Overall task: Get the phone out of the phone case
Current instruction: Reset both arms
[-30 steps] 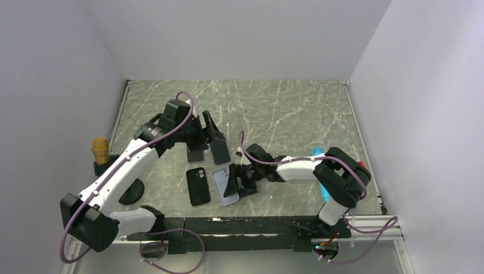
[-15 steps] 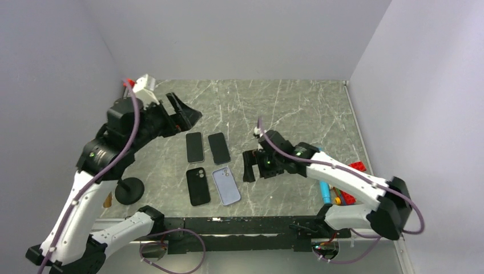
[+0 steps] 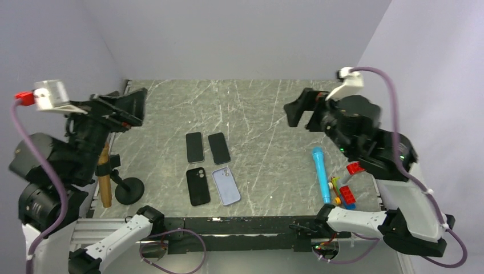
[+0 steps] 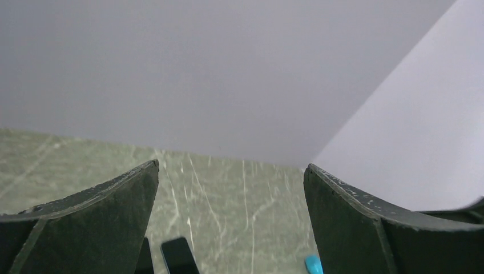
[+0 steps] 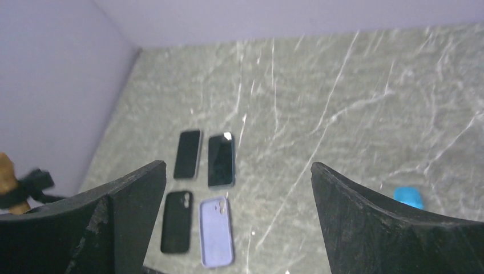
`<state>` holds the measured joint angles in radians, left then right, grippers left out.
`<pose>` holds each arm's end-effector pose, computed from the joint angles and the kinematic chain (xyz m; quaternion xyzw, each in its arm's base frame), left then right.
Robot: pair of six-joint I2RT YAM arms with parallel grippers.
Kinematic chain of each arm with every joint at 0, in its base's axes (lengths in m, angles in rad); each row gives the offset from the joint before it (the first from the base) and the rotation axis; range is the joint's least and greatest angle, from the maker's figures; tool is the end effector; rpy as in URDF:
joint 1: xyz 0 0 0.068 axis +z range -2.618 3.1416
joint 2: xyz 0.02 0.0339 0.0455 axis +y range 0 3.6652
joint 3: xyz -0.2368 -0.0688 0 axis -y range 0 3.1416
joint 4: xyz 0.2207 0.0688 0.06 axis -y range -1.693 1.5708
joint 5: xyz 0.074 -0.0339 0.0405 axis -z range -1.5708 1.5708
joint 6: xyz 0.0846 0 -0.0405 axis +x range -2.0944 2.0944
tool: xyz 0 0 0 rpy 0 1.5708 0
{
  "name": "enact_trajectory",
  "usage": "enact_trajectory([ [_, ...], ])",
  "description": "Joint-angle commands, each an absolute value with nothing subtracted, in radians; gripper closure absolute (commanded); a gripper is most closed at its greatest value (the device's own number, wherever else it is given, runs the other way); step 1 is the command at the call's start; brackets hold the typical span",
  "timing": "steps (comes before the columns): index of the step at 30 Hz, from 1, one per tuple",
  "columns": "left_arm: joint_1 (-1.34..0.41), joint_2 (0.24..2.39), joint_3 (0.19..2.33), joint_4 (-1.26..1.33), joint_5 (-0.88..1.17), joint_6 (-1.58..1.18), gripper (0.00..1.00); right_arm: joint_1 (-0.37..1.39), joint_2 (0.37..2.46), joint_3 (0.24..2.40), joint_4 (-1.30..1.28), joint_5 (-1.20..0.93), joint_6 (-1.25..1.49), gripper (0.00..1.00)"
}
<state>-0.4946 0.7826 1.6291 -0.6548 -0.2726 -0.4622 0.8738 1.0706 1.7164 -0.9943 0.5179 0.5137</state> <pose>0.1041 -0.0303 0.5151 -0.0946 0.6319 -0.2751 0.7184 0.1510 0.1151 0.4517 0.0028 0.8052 0.1934 0.5606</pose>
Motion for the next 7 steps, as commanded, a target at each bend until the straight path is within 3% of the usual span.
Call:
enact_trajectory([
  [1,-0.497,0.766,1.679,-0.590,-0.394,-0.367,0.01,0.874,1.013,1.803,-0.980,0.636,0.446,0.00],
  [7,-0.497,0.743,1.680,-0.604,-0.409,-0.369,0.01,0.874,0.999,1.813,-0.952,0.593,0.361,0.00],
])
